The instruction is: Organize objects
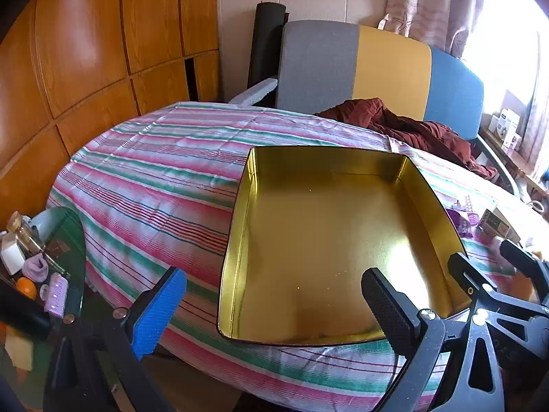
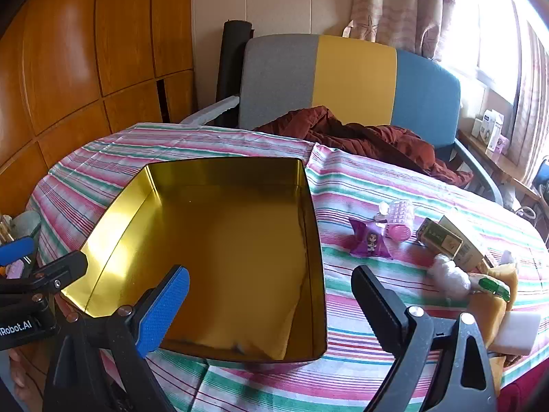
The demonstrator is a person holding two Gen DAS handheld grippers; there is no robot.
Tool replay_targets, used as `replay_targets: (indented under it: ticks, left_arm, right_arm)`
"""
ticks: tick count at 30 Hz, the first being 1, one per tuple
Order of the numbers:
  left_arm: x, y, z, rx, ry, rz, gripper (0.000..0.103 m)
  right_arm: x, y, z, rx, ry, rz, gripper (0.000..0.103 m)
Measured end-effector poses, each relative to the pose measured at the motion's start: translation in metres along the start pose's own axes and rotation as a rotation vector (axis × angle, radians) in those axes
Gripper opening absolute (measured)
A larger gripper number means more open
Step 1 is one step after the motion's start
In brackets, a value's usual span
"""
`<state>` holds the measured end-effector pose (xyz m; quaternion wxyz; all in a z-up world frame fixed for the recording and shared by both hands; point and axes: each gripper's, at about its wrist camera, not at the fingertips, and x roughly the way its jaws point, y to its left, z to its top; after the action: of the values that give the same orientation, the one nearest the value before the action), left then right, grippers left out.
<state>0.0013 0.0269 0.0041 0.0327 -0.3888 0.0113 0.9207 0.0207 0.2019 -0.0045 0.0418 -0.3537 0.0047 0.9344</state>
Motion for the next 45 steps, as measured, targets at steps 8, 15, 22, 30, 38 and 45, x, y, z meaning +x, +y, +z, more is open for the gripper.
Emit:
replay_targets:
  ticks: [8, 15, 22, 30, 38, 45]
  left_arm:
    - [0.0, -0.005, 0.0, 0.016, -0.003, 0.004, 0.103]
    - [0.0, -0.004, -0.002, 0.031, 0.006, -0.014, 0.103]
    - [-0.001, -0.003, -0.001, 0.011, 0.018, -0.13, 0.103]
    - [0.004, -0.021, -0.006, 0.069, 0.046, -0.16, 0.103]
    - [0.001, -0.053, 0.0, 0.181, 0.028, -0.22, 0.103]
    - [-0.008, -0.1, 0.013, 0.289, 0.007, -0.362, 0.103]
  right_arm:
    - [-0.003, -0.001, -0.001, -0.001, -0.007, -0.008, 0.097]
    - [-0.007, -0.005, -0.001, -0.001, -0.013, -0.004, 0.097]
    - [-0.009, -0.01, -0.001, 0.004, -0.018, -0.009, 0.097]
    - [-0.016, -0.029, -0.006, 0.039, -0.01, -0.031, 0.097]
    - [-0.027, -0.071, -0.02, 0.087, 0.022, -0.08, 0.097]
    - [-0.056, -0.14, -0.032, 0.187, 0.036, -0.188, 0.097]
